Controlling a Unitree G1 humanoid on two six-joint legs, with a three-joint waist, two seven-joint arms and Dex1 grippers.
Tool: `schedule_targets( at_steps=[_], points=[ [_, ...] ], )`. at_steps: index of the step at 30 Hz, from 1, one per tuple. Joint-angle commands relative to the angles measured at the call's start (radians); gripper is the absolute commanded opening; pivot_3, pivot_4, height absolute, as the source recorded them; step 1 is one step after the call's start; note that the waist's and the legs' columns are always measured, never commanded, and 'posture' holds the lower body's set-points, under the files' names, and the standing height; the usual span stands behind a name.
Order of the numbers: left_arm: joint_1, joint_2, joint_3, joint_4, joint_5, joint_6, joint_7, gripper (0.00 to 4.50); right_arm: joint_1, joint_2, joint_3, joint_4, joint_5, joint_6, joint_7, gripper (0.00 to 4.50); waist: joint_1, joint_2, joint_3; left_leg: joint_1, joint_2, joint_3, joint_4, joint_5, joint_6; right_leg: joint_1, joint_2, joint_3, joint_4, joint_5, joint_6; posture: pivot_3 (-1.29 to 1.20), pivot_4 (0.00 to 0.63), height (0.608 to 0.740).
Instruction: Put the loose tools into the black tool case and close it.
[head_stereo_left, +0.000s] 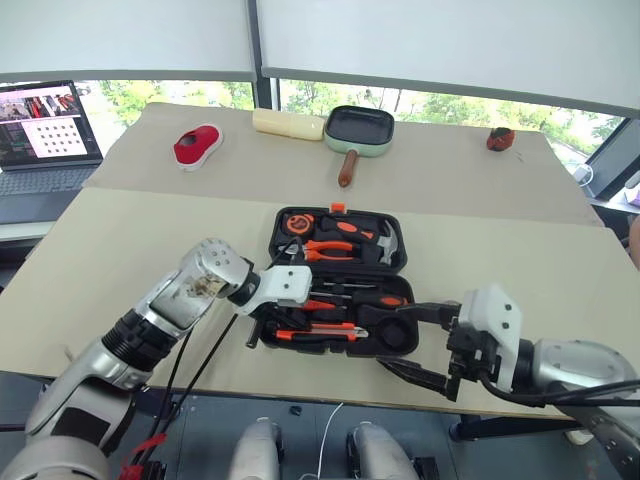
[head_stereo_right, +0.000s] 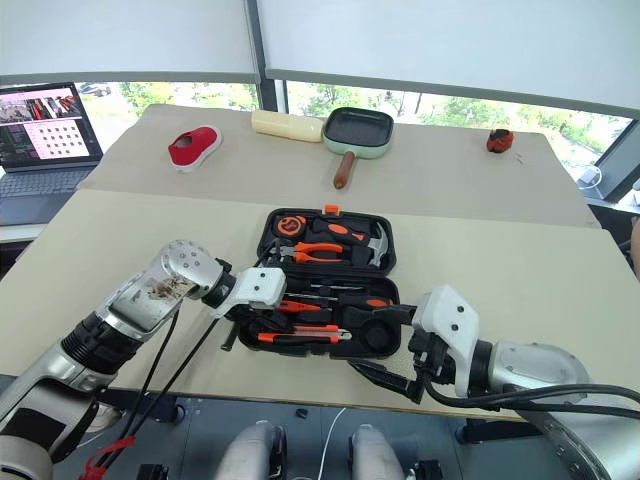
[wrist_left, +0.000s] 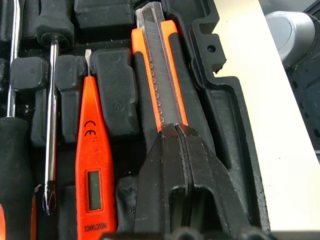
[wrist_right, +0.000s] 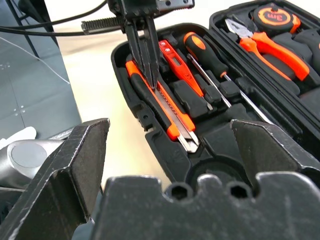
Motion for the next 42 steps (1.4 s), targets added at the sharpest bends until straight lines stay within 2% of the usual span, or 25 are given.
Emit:
schedule_targets(
  at_steps=[1, 11, 22, 27, 30, 33, 34, 35, 36, 42],
  points=[
    [-0.012, -0.009, 0.029, 0.007, -0.018, 0.034, -0.010, 0.02, -0.002, 0.004, -0.010, -0.021, -0.001, -0.028, 0.000, 4.50, 0.000, 0.000, 0.000, 0.000, 0.000, 0.000, 0.000, 0.000, 0.000, 0.000, 0.000, 0.000, 0.000, 0.000, 0.000, 0.00, 0.150, 0.740],
    [0.019, -0.023, 0.071, -0.070, -0.074, 0.008, -0.034, 0.02, 0.000, 0.007, 0.000, -0.011, -0.018, -0.035, 0.001, 4.50, 0.000, 0.000, 0.000, -0.001, 0.000, 0.000, 0.000, 0.000, 0.000, 0.000, 0.000, 0.000, 0.000, 0.000, 0.000, 0.00, 0.150, 0.740],
    [0.032, -0.065, -0.055, 0.055, 0.117, -0.133, 0.018, 0.02, 0.012, 0.012, 0.001, -0.020, -0.022, -0.033, -0.009, 4.50, 0.012, 0.000, 0.000, 0.001, -0.001, 0.000, 0.001, 0.000, 0.000, 0.003, 0.000, 0.000, -0.001, 0.000, 0.000, 0.00, 0.150, 0.740],
    [0.020, -0.079, -0.005, 0.071, 0.097, -0.114, 0.030, 0.02, 0.034, 0.009, -0.018, -0.028, -0.019, -0.035, -0.008, 4.50, 0.016, 0.000, 0.000, 0.009, -0.001, -0.001, 0.001, 0.000, 0.000, 0.015, -0.001, 0.000, -0.007, -0.001, 0.001, 0.00, 0.150, 0.740],
    [0.007, -0.064, 0.081, 0.064, 0.012, -0.061, 0.009, 0.02, 0.061, 0.003, -0.064, -0.032, -0.015, -0.032, -0.009, 4.50, 0.015, 0.001, 0.000, 0.009, -0.001, 0.000, 0.001, 0.000, 0.001, 0.015, -0.001, 0.000, -0.007, -0.001, 0.001, 0.00, 0.150, 0.740],
    [-0.024, -0.034, 0.258, 0.054, -0.180, 0.053, -0.045, 0.72, 0.193, -0.007, -0.276, -0.021, 0.019, -0.015, 0.051, 4.50, 0.009, 0.000, 0.000, 0.007, 0.000, -0.001, 0.001, 0.001, 0.001, 0.012, -0.001, 0.000, -0.006, -0.001, 0.001, 0.00, 0.150, 0.740],
    [-0.030, -0.023, 0.303, 0.060, -0.222, 0.066, -0.060, 1.12, 0.242, -0.010, -0.348, -0.009, 0.019, -0.012, 0.079, 4.50, 0.009, 0.000, 0.000, 0.006, 0.000, -0.001, 0.001, 0.001, 0.001, 0.011, 0.000, 0.000, -0.006, -0.001, 0.001, 0.00, 0.150, 0.740],
    [-0.033, -0.013, 0.334, 0.070, -0.244, 0.071, -0.068, 1.33, 0.289, -0.011, -0.410, 0.008, 0.010, -0.015, 0.108, 4.50, 0.009, 0.000, 0.000, 0.005, 0.000, -0.002, 0.000, 0.001, 0.001, 0.011, 0.000, -0.001, -0.006, -0.001, 0.001, 0.00, 0.150, 0.740],
    [-0.036, -0.008, 0.350, 0.076, -0.258, 0.076, -0.071, 1.79, 0.320, -0.013, -0.452, 0.021, 0.006, -0.020, 0.130, 4.50, 0.009, 0.000, 0.000, 0.005, 0.000, -0.002, 0.000, 0.000, 0.001, 0.011, 0.000, -0.001, -0.006, -0.002, 0.002, 0.00, 0.150, 0.740],
    [-0.043, 0.047, 0.493, 0.122, -0.346, 0.084, -0.082, 3.92, 0.536, 0.030, -0.796, 0.174, -0.040, -0.055, 0.285, 4.50, 0.010, 0.001, 0.000, 0.005, -0.001, -0.002, 0.000, 0.000, 0.002, 0.012, -0.001, -0.001, -0.007, -0.002, 0.002, 0.00, 0.150, 0.740]
  ],
)
